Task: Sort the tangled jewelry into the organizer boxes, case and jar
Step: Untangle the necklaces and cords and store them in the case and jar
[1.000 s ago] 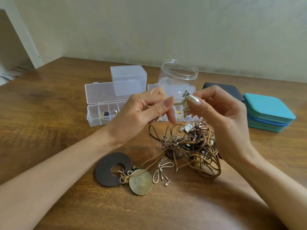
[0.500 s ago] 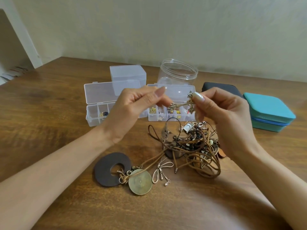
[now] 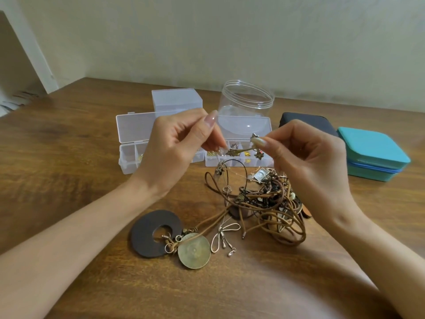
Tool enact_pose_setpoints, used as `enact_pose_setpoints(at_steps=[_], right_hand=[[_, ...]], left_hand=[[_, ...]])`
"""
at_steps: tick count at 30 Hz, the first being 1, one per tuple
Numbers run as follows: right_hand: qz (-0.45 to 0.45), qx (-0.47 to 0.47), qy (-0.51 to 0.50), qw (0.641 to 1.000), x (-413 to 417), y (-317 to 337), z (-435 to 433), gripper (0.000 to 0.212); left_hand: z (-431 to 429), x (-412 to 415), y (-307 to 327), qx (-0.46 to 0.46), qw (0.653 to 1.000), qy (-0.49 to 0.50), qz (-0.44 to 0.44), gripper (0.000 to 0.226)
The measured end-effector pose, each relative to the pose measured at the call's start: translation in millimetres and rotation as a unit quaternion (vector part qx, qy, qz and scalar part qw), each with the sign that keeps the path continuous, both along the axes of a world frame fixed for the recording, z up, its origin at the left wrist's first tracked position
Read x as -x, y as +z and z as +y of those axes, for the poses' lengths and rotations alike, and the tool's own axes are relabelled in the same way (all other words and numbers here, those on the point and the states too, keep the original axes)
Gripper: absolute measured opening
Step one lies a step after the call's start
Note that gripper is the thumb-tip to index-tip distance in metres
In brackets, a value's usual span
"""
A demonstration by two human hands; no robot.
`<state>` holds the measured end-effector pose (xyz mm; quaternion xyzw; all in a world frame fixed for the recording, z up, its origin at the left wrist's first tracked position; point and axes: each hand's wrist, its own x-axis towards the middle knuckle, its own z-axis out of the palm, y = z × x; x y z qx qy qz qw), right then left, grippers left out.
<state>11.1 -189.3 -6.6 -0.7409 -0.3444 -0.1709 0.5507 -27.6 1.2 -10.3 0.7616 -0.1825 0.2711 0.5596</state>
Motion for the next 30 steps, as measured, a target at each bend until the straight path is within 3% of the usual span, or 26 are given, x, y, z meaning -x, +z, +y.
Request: enact_pose_setpoints(at_steps=[6, 9, 12, 15, 19, 23, 26, 30], right_hand=[[-0.05, -0.01, -0.023, 0.998, -0.9, -0.8, 0.4, 0.008], [-0.019, -0.048, 0.018, 0.999, 0.3, 0.4, 1.0, 0.008], [-0.018, -0.043, 0.05, 0.998, 3.2, 0.0, 3.9, 0.009], [-0.019, -0.028, 0.077, 0.996, 6.6, -2.8, 8.1, 0.007], [0.021, -0.037, 0.118, 0.992, 9.2, -2.8, 8.2, 0.023], [0.109, -0.035, 0.127, 0.985, 9.4, 0.8, 7.0, 0.039], [0.17, 0.032, 0.146, 0.974, 6.4, -1.3, 8.6, 0.038], [0.195, 0.093, 0.153, 0.964, 5.6, -6.6, 11.3, 0.021]], left_hand=[[-2.0, 4.5, 3.0, -0.048, 0.998, -0.031, 0.006, 0.032], [-4.8, 2.5, 4.0, -0.083, 0.996, 0.026, -0.002, 0.019], [-6.4, -0.3, 3.1, -0.169, 0.986, 0.01, -0.002, 0.037], [-11.1, 1.0, -1.8, -0.201, 0.979, -0.001, -0.018, 0.026], [-10.5, 3.7, 0.2, -0.122, 0.992, -0.015, -0.007, 0.007], [-7.4, 6.4, 11.3, 0.014, 0.999, -0.038, 0.004, 0.014], [-6.0, 7.8, 16.6, 0.105, 0.992, -0.075, 0.01, 0.013], [-6.5, 9.0, 22.8, 0.188, 0.971, -0.143, 0.041, 0.014]])
